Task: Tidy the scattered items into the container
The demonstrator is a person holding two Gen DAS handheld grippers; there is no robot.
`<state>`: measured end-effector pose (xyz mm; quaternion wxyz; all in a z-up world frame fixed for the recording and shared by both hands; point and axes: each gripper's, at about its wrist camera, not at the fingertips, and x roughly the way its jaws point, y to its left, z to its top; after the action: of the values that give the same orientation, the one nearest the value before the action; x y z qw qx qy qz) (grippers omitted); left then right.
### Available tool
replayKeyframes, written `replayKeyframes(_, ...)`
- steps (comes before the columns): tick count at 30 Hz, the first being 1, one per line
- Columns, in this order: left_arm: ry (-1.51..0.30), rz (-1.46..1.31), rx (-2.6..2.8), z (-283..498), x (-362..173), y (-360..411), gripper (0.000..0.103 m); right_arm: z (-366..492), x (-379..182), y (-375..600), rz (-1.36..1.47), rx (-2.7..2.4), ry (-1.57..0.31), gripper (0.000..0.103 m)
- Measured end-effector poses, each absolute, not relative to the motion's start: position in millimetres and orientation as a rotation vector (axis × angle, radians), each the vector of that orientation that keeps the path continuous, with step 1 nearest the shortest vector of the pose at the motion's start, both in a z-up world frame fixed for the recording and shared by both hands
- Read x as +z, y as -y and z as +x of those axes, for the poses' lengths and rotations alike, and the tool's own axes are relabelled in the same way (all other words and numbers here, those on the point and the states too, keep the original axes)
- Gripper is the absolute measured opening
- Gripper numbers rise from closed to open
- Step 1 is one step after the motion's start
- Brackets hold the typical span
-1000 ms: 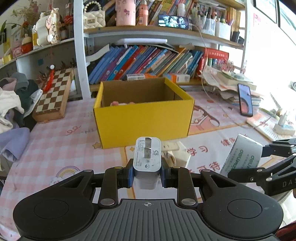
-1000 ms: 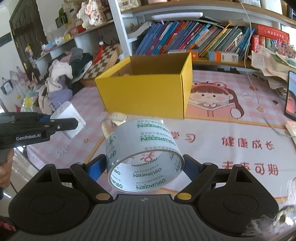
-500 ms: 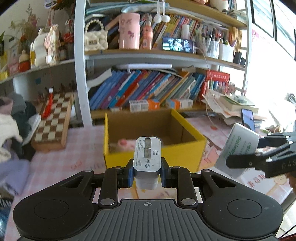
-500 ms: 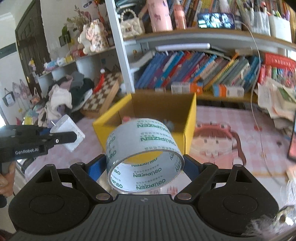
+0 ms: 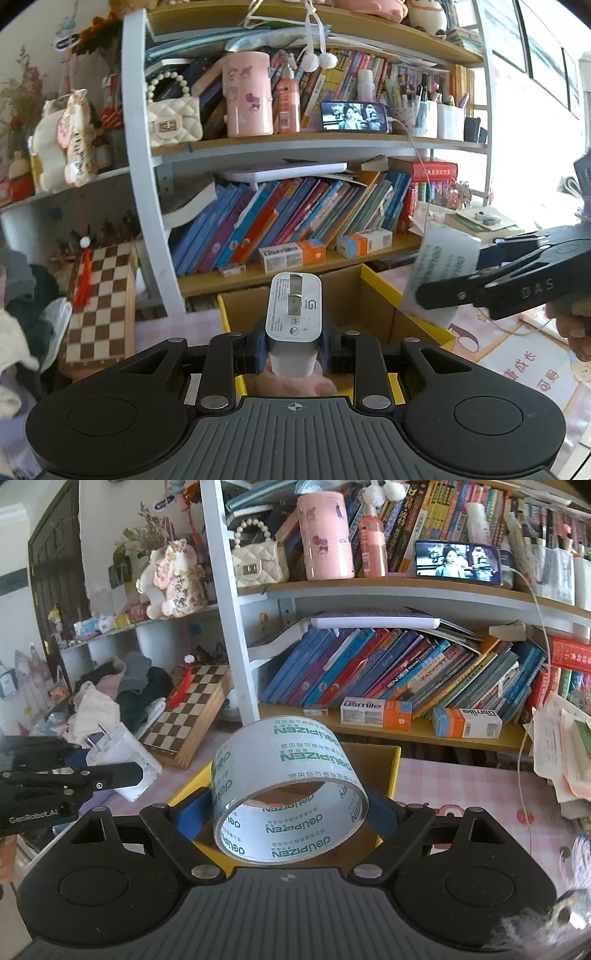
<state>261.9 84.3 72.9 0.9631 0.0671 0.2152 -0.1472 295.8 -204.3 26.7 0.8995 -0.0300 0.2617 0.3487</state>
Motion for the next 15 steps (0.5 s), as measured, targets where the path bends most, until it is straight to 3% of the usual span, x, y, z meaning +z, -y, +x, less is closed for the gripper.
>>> replayKeyframes(15,-0.529,0.174,-0.406,356,41,-82,0.025,354,-6,150,-0.242,0.702,-0.703,0.087)
